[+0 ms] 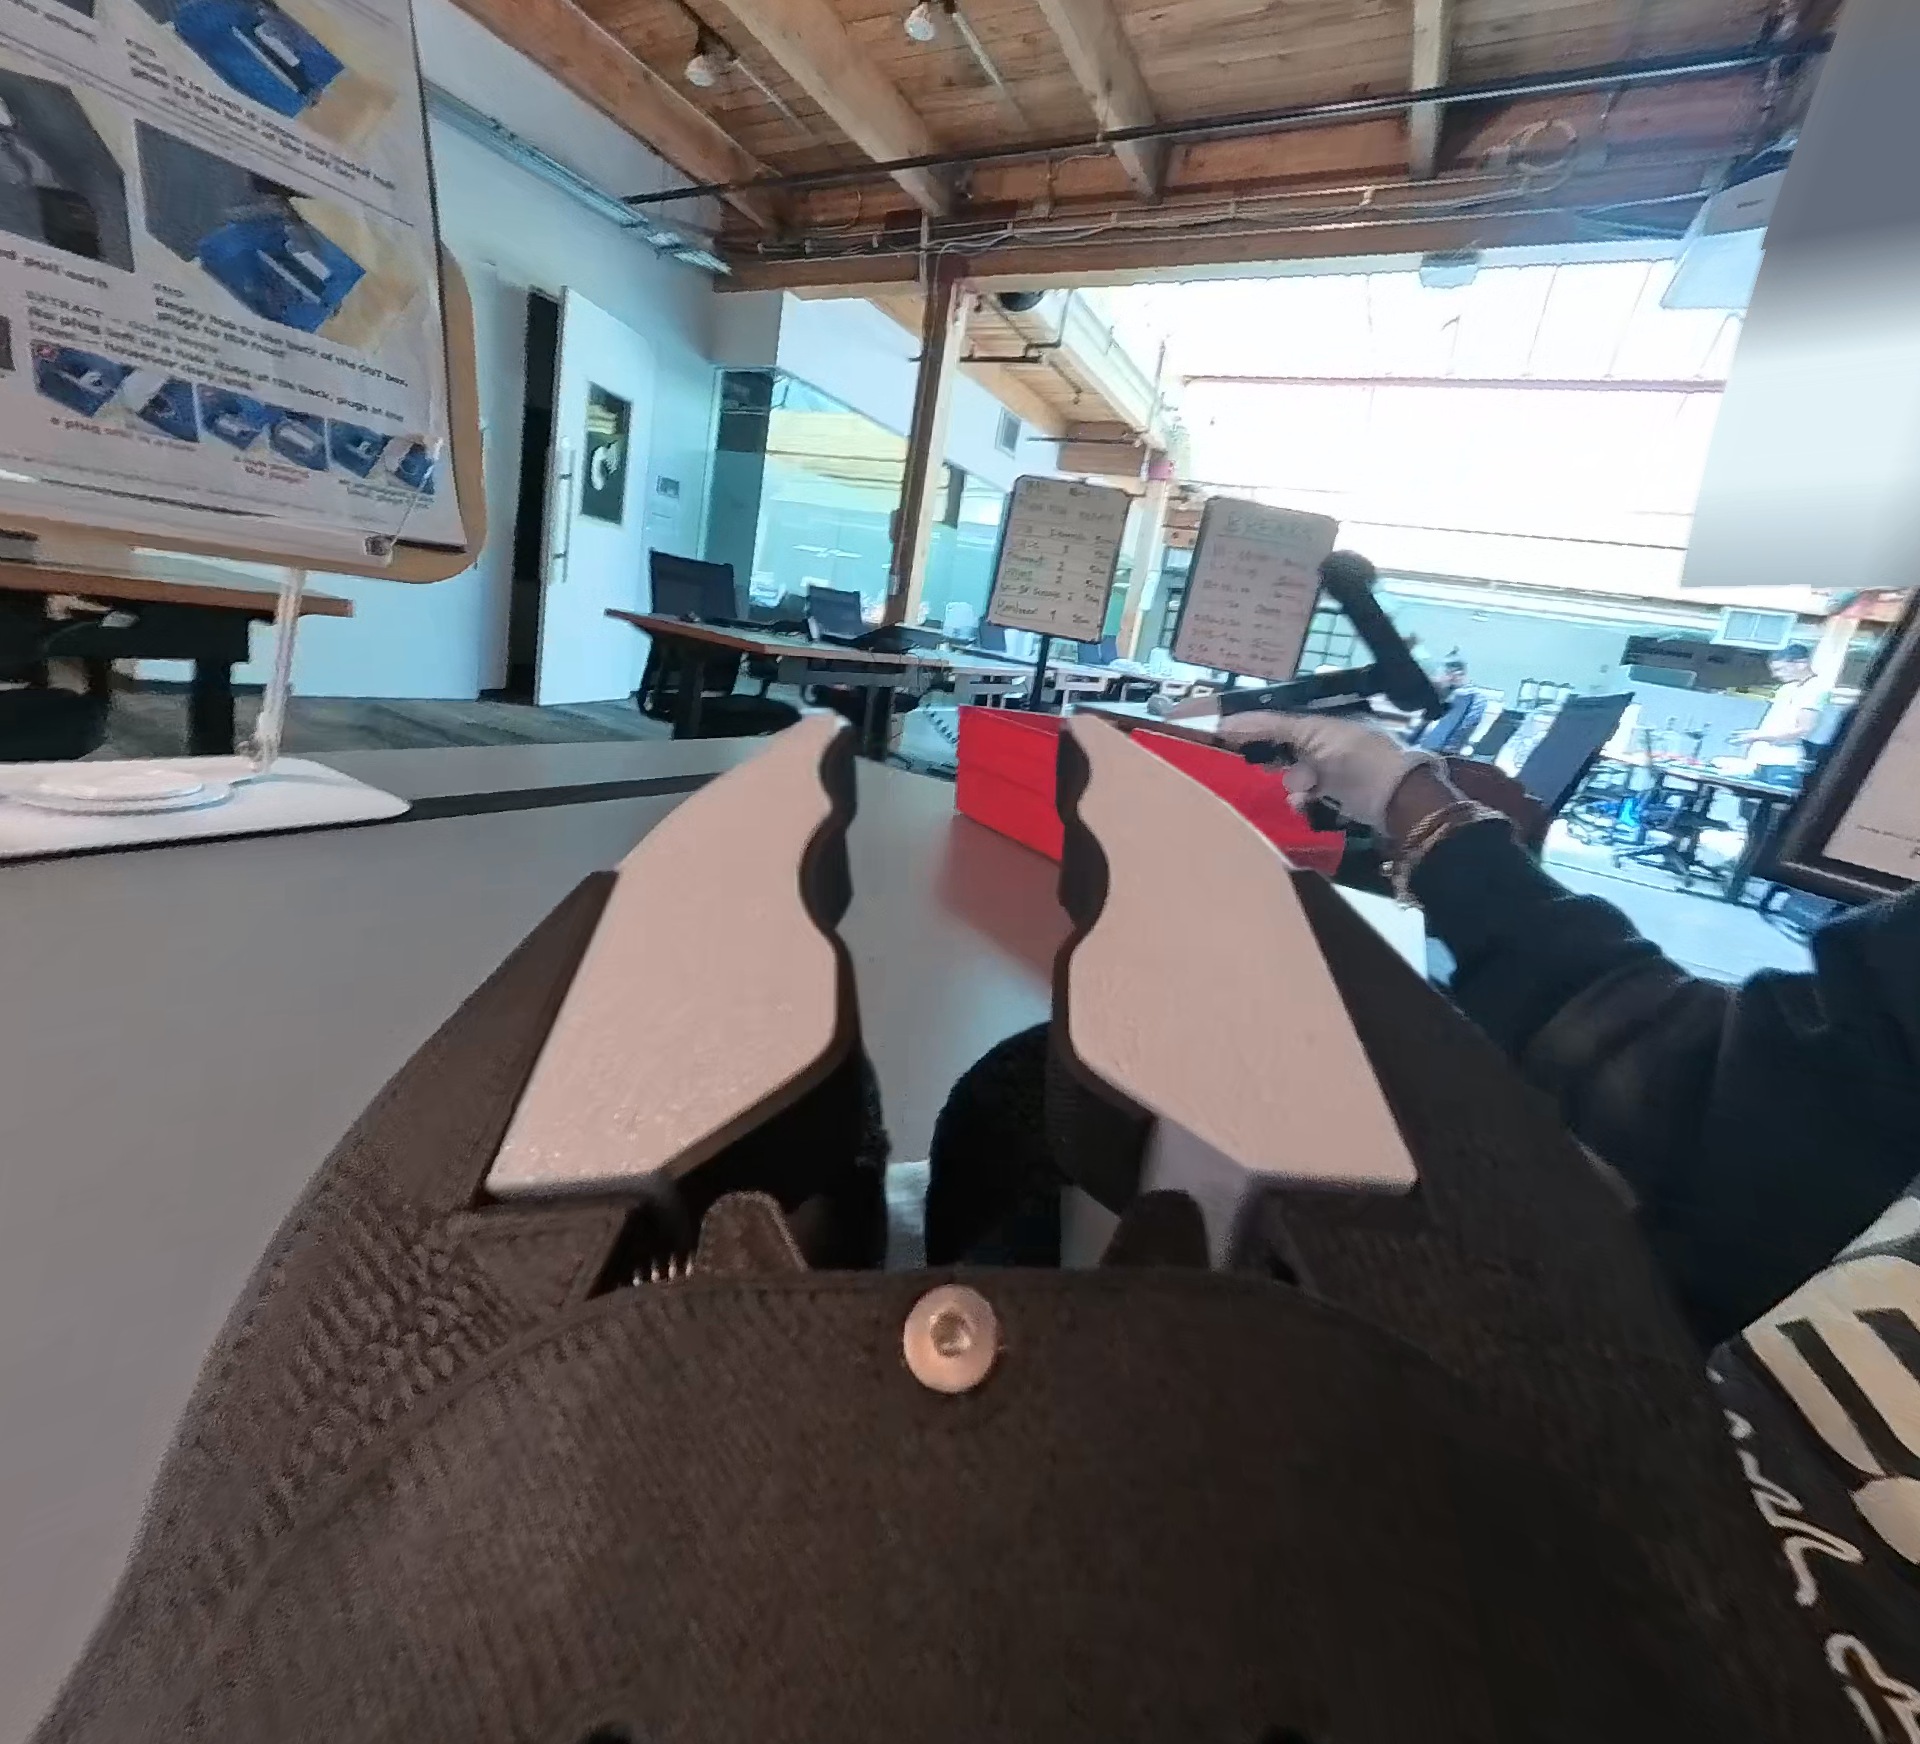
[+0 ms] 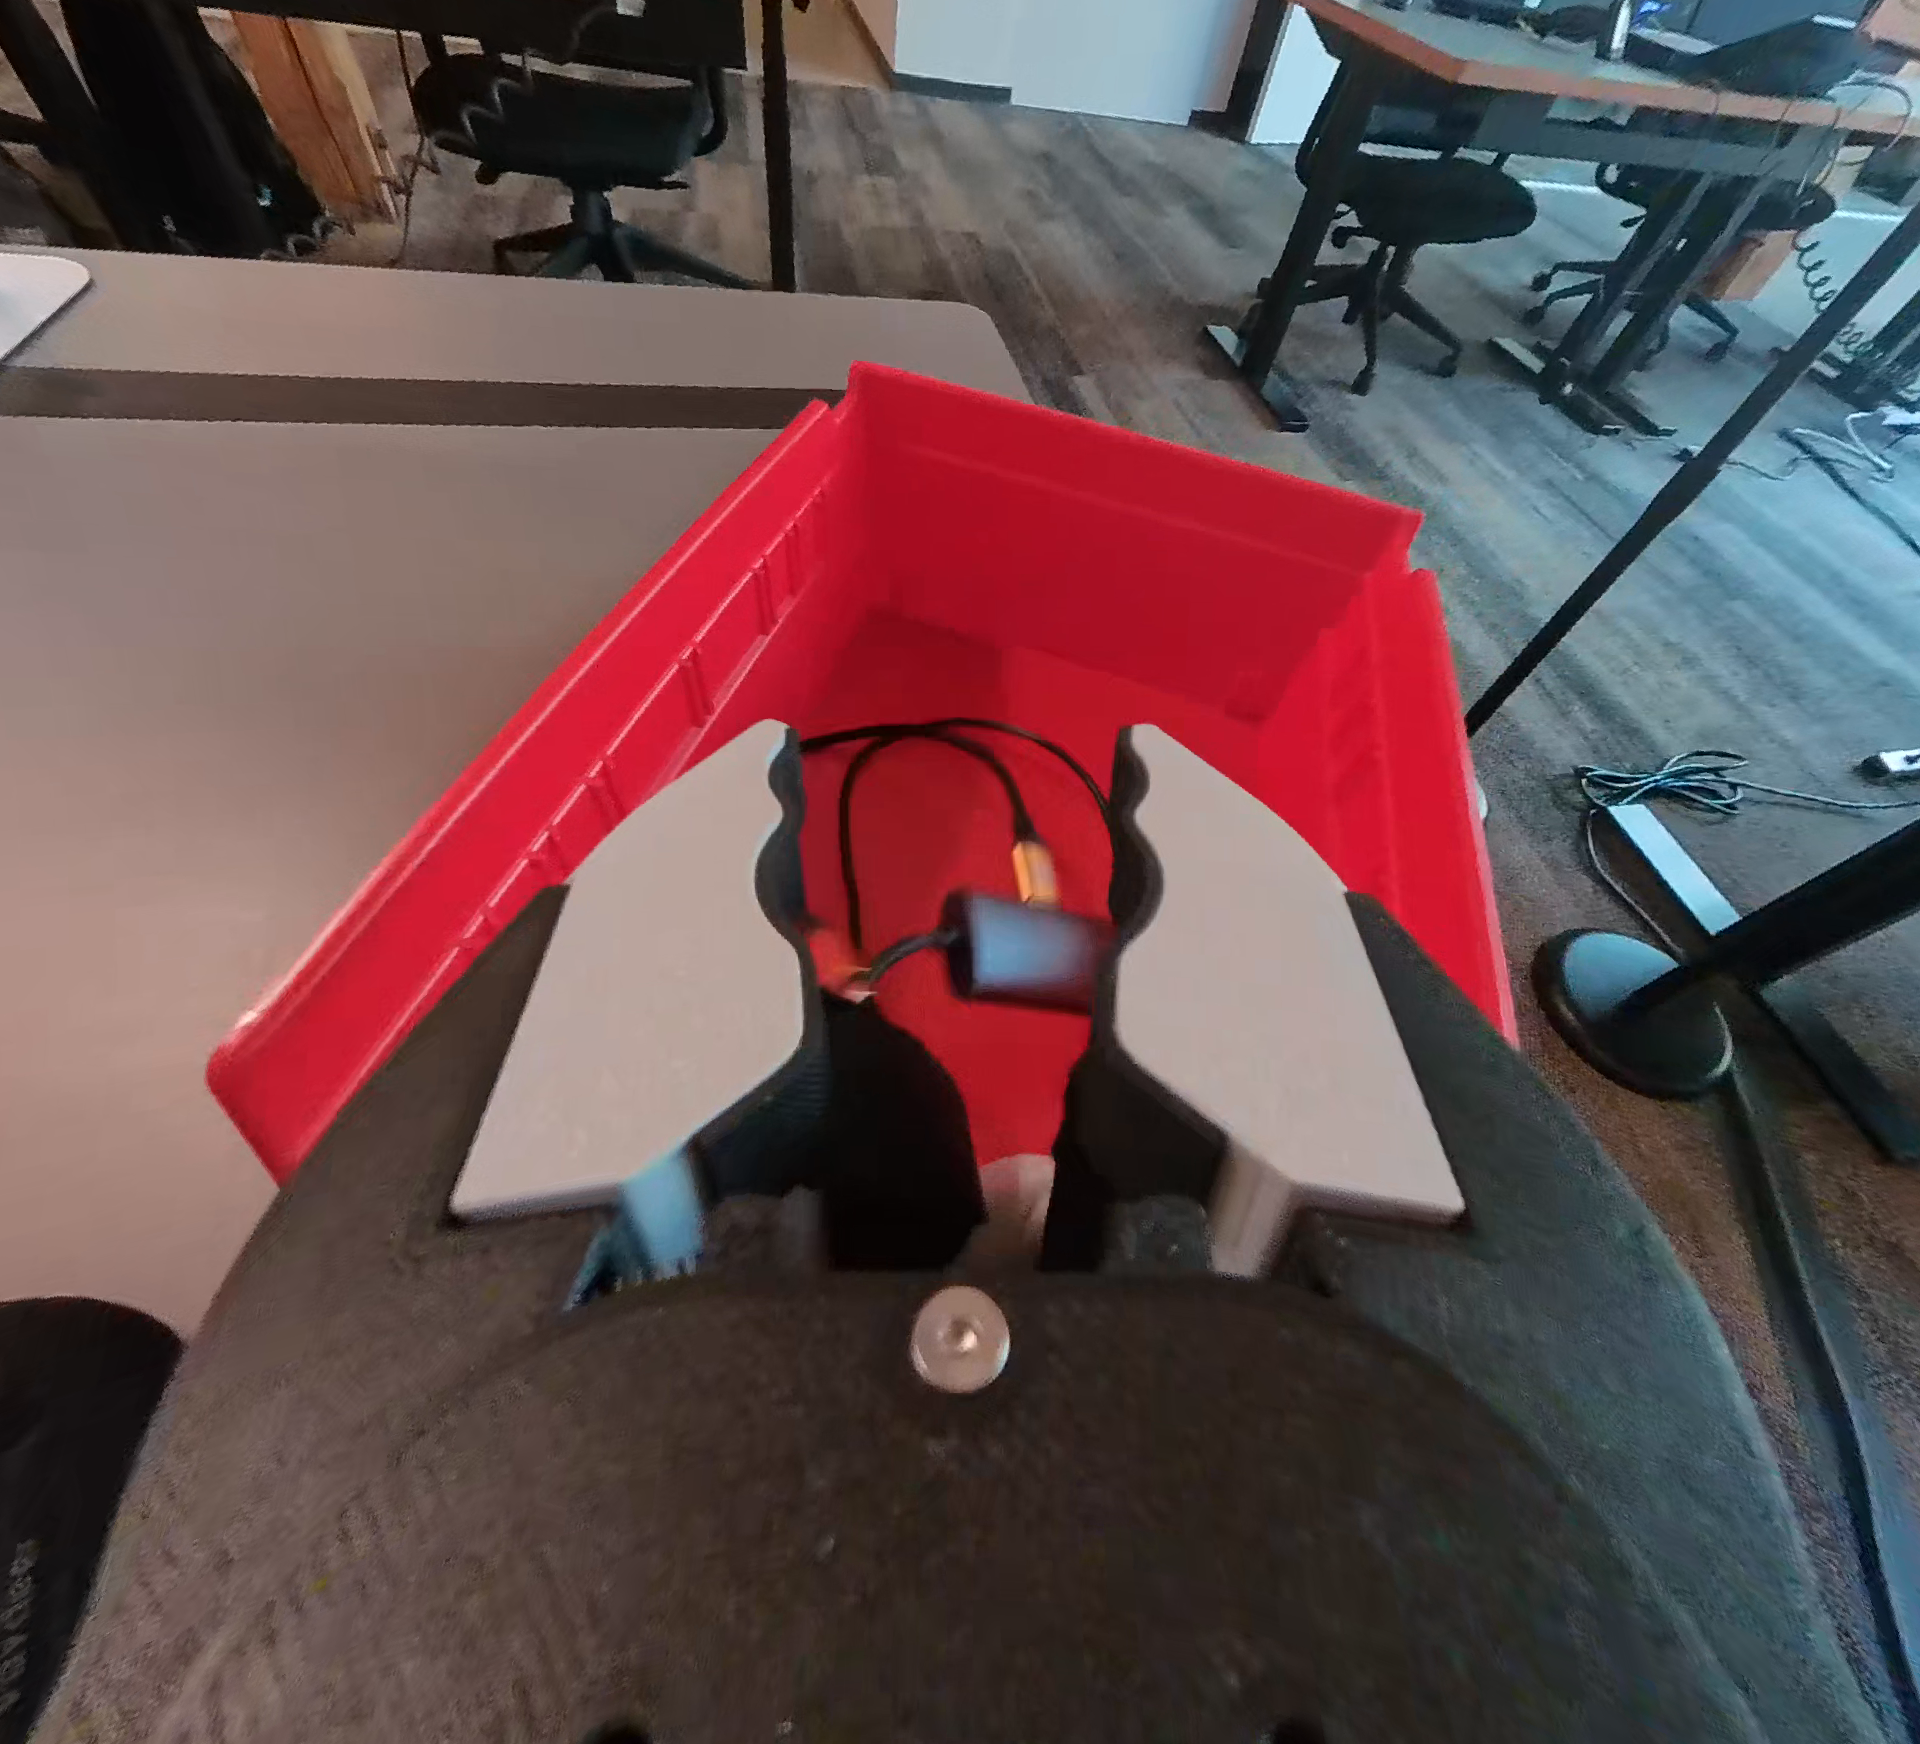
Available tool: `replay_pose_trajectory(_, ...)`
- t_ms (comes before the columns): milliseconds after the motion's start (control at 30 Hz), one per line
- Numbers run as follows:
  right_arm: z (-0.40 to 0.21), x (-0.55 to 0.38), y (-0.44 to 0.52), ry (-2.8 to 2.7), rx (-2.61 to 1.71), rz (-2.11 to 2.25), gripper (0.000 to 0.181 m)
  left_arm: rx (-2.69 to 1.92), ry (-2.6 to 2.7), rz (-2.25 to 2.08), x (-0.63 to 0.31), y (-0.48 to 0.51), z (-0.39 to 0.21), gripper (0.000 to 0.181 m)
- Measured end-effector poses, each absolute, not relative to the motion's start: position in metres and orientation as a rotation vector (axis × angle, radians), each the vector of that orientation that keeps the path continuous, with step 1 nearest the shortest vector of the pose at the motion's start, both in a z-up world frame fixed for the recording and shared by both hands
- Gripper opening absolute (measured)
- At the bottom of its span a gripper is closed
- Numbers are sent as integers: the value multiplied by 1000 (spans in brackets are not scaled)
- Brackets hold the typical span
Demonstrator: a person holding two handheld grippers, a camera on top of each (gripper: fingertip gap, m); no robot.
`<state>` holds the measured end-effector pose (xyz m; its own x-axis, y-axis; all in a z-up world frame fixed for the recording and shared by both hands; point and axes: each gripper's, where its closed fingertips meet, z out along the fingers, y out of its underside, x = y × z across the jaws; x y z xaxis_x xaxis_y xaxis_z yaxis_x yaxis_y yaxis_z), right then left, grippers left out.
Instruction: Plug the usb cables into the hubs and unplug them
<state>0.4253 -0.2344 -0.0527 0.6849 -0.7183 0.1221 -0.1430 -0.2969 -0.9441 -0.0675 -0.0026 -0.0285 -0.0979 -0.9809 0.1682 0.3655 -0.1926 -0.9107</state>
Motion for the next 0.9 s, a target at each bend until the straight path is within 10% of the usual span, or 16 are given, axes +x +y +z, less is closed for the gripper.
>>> replay_pose_trajectory(167, -34, 403, -220, 609, -1804, -637, 65, -1337, 1074, -1437, -31, 3, -60, 91)
replay_pose_trajectory(533, -13, 308, -139, 245, -1889, -457, 71, -1591, 1877, -843, 47, 53, -181, 73)
replay_pose_trajectory(767, -19, 278, -115, 159, -1913, -349, 73, -1784, 1741, -680, 55, 91, -193, 141)
replay_pose_trajectory(900, -25, 278, -111, 189, -1947, -406, 77, -1813, 1728, -672, 54, 94, -194, 145)
